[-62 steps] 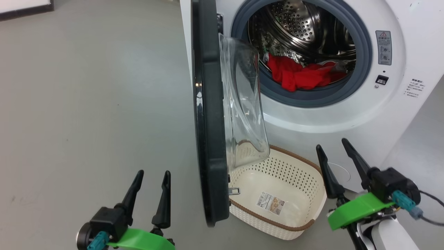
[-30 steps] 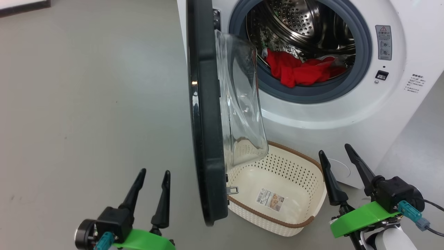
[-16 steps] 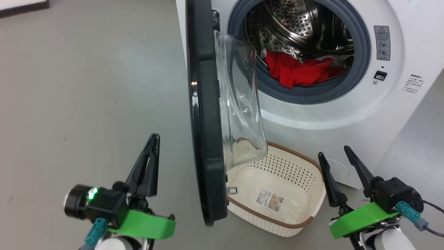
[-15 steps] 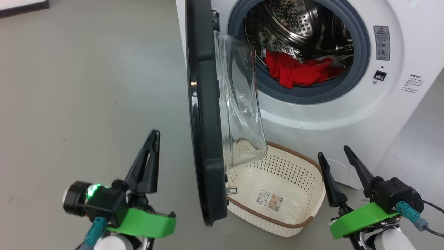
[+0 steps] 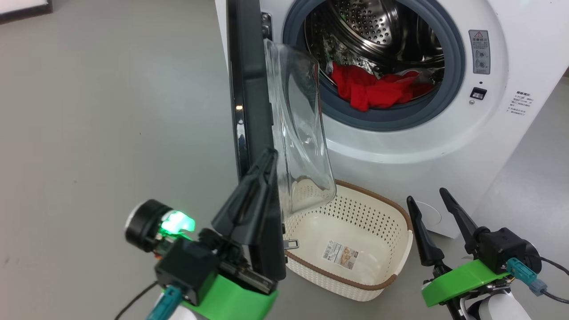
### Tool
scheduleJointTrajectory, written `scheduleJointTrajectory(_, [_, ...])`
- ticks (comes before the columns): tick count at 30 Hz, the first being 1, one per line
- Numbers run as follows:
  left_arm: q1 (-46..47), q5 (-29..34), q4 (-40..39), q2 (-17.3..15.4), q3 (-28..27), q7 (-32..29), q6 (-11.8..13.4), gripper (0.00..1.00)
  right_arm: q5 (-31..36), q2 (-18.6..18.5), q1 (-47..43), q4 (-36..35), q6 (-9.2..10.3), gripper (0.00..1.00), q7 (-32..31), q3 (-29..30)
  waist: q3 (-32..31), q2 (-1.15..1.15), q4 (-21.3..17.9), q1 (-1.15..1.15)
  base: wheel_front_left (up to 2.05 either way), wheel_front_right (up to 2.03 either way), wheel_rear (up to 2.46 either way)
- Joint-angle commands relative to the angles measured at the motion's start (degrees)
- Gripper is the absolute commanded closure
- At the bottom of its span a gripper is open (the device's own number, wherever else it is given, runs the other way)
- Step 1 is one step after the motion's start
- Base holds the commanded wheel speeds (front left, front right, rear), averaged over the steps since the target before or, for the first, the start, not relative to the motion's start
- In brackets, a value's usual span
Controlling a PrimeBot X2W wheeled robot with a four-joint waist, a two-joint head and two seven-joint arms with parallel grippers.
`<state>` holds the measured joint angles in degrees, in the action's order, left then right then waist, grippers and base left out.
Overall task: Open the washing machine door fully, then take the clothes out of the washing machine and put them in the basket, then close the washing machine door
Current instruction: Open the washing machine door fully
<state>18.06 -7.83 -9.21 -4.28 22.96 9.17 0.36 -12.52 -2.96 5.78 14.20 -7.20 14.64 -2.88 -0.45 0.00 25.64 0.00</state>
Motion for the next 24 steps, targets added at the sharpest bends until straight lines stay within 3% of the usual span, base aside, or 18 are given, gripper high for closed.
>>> scheduleJointTrajectory(1, [1.73, -0.42, -1.63, -0.12, -0.89, -0.76, -0.49, 1.0, -0.14, 0.08, 0.44, -1.24, -0.29, 0.0, 0.36, -1.61, 0.01, 0.0, -0.05, 0.0, 0.0, 0.0, 0.0])
scheduleJointTrajectory(14, [-1.61, -5.98, 5.34, 0.81, 6.05, -4.63, -2.92, 1.0, -0.55, 0.08, 0.18, -0.97, -0.29, 0.0, 0.36, -1.97, -0.03, 0.0, 0.37, 0.0, 0.0, 0.0, 0.0])
scheduleJointTrajectory(24, [-1.33, -6.03, 14.57, 0.81, 6.24, -4.47, -1.42, 1.0, -0.49, 0.08, 0.0, -0.88, -0.29, 0.0, 0.36, -2.15, 0.21, 0.0, -0.04, 0.0, 0.0, 0.0, 0.0])
